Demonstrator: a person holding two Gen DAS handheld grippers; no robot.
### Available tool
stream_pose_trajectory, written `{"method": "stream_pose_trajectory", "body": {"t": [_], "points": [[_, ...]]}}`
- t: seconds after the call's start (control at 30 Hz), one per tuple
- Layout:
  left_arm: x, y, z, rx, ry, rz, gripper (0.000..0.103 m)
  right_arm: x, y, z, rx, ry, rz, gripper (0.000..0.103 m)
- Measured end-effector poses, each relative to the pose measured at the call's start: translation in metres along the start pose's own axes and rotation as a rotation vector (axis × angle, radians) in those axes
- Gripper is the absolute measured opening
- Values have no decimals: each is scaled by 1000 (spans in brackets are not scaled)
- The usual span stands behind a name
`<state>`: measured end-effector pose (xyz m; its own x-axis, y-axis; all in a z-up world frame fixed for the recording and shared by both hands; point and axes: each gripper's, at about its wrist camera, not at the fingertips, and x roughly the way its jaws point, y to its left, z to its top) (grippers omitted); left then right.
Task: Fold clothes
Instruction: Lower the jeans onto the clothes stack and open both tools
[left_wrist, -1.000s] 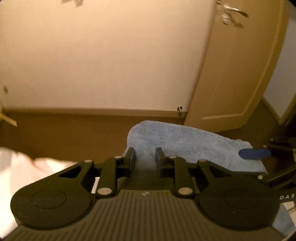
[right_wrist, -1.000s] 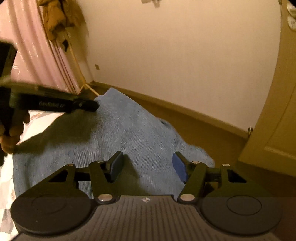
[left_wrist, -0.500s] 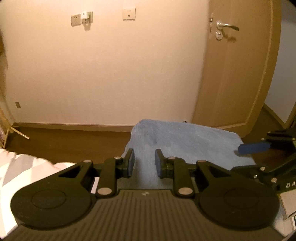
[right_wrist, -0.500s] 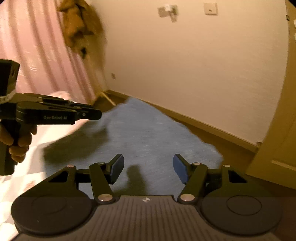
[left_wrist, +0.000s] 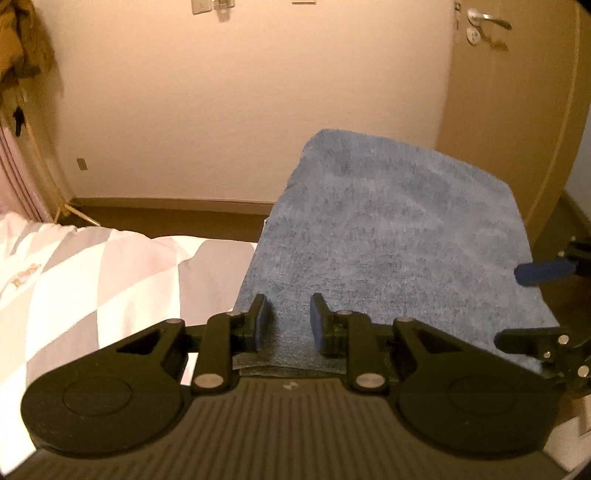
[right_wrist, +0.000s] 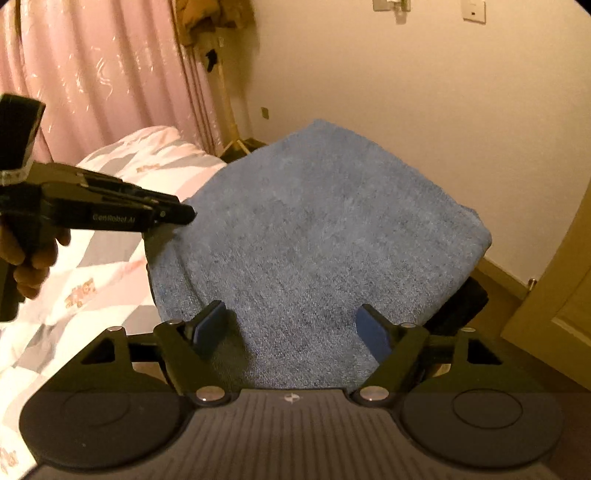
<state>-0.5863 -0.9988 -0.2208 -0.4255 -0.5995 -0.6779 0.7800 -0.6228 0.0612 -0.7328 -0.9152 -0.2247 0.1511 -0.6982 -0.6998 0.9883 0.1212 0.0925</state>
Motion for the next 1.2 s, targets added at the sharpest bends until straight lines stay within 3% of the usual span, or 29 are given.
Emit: {"method": "stream_pose_trajectory", "body": {"t": [0.23,0.47,0.63,0.83,1.13,1.2], "points": [[-12,-8,8,-20,23,78,20,1,1,2,15,9,7,76],[-34,-18,21,-75,38,102,21,-16,7,3,34,11,-15,78],[-52,-27,21,-92,54,143,33,-21,6,8,19,3,-12,78],[-73,-28,13,-144,65,173,34,-30,6,4,4,-8,-13,78],[-98,-32,1,-177,99,190,44,-45,10,-1,3,-29,-24,78],[-105,-31,-3,-191,115,194,54,-54,12,-7,15,-37,-35,78]]}}
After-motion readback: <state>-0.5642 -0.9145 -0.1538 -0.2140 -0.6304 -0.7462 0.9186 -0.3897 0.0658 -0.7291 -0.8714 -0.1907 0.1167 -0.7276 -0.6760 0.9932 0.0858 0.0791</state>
